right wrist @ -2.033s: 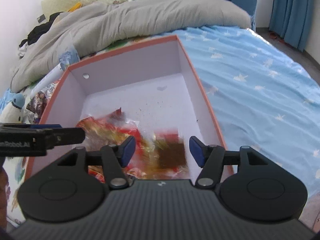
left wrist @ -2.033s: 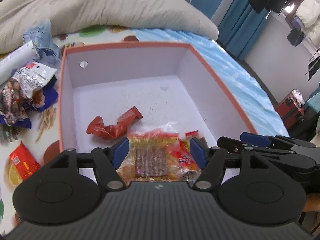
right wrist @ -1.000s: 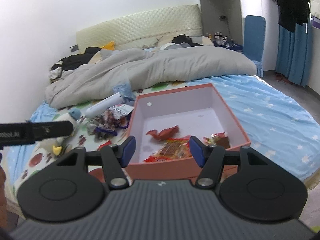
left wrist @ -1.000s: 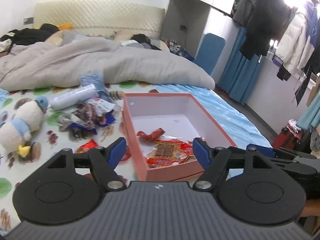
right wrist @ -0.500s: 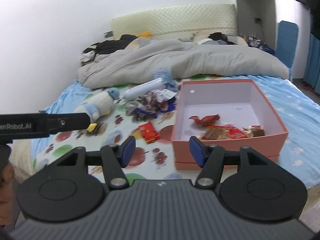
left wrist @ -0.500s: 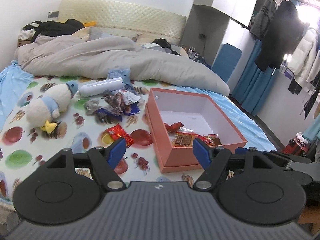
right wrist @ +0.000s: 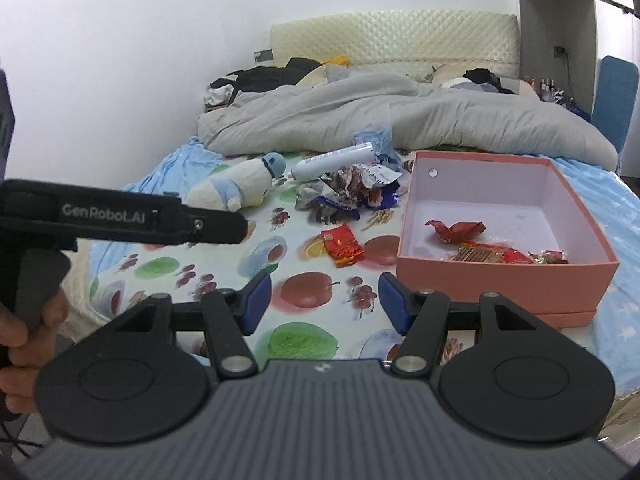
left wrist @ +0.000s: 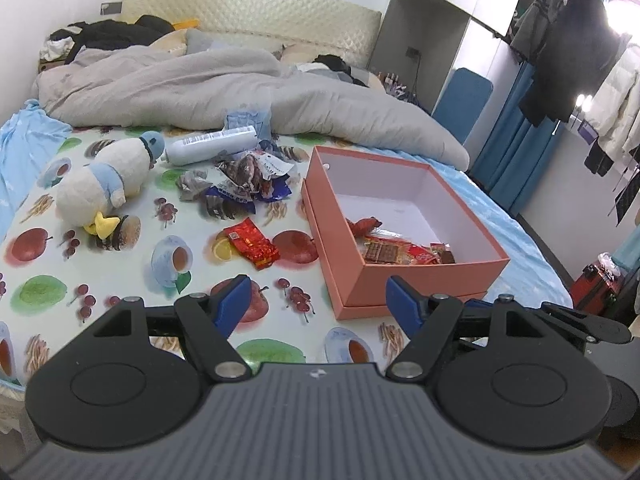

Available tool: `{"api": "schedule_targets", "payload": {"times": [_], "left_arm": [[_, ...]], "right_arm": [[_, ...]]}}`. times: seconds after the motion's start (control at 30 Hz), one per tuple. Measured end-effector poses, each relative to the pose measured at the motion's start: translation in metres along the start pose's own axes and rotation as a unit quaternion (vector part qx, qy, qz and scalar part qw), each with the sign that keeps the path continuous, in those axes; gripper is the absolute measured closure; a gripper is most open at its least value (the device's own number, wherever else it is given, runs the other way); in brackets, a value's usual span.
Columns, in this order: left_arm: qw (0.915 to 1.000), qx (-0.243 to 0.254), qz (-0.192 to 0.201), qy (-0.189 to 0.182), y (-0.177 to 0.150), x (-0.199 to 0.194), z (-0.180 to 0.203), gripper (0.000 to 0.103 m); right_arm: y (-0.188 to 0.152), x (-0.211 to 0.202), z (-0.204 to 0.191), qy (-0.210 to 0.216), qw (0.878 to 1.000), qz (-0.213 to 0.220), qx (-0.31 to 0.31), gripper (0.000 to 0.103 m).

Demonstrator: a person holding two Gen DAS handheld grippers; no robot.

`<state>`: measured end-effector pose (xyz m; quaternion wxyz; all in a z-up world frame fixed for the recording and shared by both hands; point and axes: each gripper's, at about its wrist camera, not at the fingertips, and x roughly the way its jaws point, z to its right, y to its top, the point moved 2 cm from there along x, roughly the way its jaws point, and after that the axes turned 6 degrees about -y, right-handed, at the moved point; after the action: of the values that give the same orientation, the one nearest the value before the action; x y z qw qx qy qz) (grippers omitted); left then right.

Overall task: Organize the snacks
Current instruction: 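Withdraw both tools from the box toward the snack pile, then grasp the clear shrimp-snack bag with the left tool while the right tool grasps the red foil packet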

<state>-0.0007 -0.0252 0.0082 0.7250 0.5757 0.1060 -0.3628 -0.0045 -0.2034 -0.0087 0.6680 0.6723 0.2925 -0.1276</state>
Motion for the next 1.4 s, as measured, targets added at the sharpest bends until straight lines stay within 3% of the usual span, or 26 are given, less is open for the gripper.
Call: {"api": "schedule_targets", "payload": {"times": [0.53, 0.63, 0.73, 0.9, 1.1, 1.27, 1.4], "left_arm": [[0.9975, -0.012, -0.061, 0.033, 0.047, 0.089, -0.076, 0.025], [0.9969, -0.014, -0.068, 0.039, 0.057, 0.112, -0.088, 0.016], [0.9957, -0.009, -0.082, 0.042, 0.065, 0.138, -0.101, 0.016], [0.9947, -0.026, -0.095, 0.029, 0.087, 0.18, -0.131, 0.016], [0.9939, -0.005, -0.109, 0.017, 0.109, 0.233, -0.15, 0.016], [0.9932, 0.013, -0.115, 0.011, 0.118, 0.273, -0.162, 0.016], [0.9932, 0.036, -0.111, 0.002, 0.129, 0.299, -0.17, 0.016]], "right_arm": [[0.032, 0.087, -0.016, 0.028, 0.999, -0.025, -0.021, 0.041], [0.034, 0.11, -0.021, 0.033, 0.998, -0.036, -0.032, 0.041], [0.035, 0.13, -0.025, 0.037, 0.997, -0.049, -0.041, 0.041], [0.036, 0.167, -0.025, 0.053, 0.995, -0.08, -0.042, 0.042], [0.037, 0.217, -0.03, 0.061, 0.991, -0.104, -0.051, 0.042], [0.035, 0.261, -0.033, 0.045, 0.989, -0.128, -0.058, 0.042], [0.029, 0.294, -0.031, 0.003, 0.987, -0.149, -0.06, 0.042]]}}
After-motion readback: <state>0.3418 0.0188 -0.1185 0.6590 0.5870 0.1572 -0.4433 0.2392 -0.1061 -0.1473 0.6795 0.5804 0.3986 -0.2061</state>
